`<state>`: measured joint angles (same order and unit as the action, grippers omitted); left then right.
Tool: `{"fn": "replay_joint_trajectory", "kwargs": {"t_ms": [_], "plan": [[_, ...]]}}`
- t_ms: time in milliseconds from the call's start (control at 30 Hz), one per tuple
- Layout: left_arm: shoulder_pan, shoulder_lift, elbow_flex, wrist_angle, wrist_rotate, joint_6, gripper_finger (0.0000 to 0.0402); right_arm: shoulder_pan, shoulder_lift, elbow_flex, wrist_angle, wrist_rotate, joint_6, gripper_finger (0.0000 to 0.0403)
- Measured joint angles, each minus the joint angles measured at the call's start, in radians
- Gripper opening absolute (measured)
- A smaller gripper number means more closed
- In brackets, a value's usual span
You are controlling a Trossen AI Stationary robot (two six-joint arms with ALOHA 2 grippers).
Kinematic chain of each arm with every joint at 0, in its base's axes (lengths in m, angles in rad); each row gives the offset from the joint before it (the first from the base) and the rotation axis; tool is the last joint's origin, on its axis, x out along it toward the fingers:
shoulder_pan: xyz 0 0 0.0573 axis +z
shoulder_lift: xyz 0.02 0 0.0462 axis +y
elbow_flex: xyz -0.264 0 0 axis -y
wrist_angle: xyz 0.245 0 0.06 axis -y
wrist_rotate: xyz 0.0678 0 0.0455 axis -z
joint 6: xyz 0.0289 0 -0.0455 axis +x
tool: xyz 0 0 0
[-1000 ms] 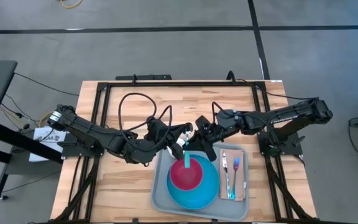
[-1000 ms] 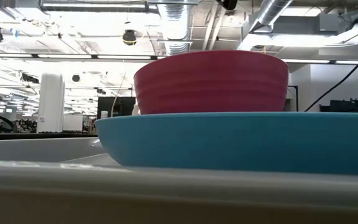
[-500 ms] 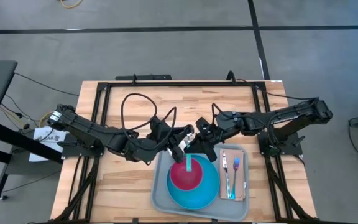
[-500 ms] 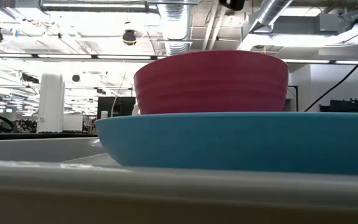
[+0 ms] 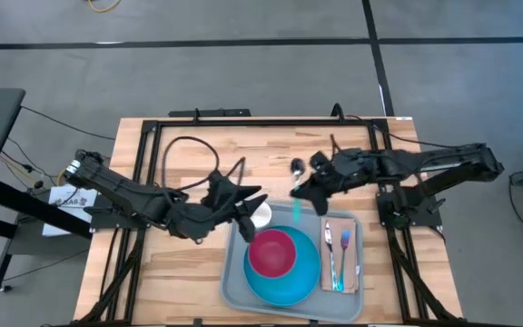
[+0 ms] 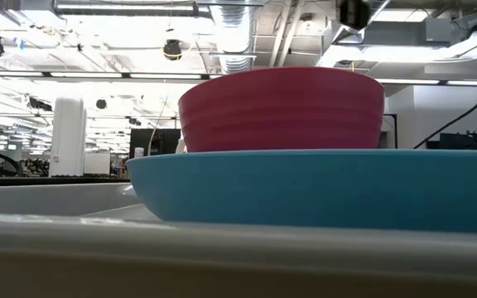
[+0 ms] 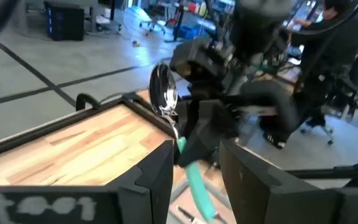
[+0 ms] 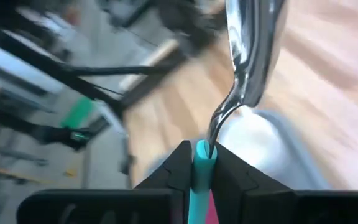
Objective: Set up tray
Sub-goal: Put the green spoon on the brown napkin
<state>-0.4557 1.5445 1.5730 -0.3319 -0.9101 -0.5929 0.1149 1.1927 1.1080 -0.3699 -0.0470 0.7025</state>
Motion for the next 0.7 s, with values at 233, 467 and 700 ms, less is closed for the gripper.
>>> {"fn": "replay_joint_trajectory", "kwargs": {"t_ms": [233, 467, 700], "plan": [[-0.056, -0.080, 0.001, 0.001, -0.034, 0.049, 0.0118, 0.061, -0.163, -0.032, -0.310, 0.061, 0.104, 0.0026], [-0.090, -0.091, 0.001, -0.002, -0.072, 0.064, 0.0118, 0.270, -0.364, -0.312, -0.164, 0.186, 0.431, 0.0036], [-0.107, -0.091, 0.002, -0.062, -0.072, 0.057, 0.0118, 0.540, -0.504, -0.652, 0.143, 0.444, 0.799, 0.0029]]}}
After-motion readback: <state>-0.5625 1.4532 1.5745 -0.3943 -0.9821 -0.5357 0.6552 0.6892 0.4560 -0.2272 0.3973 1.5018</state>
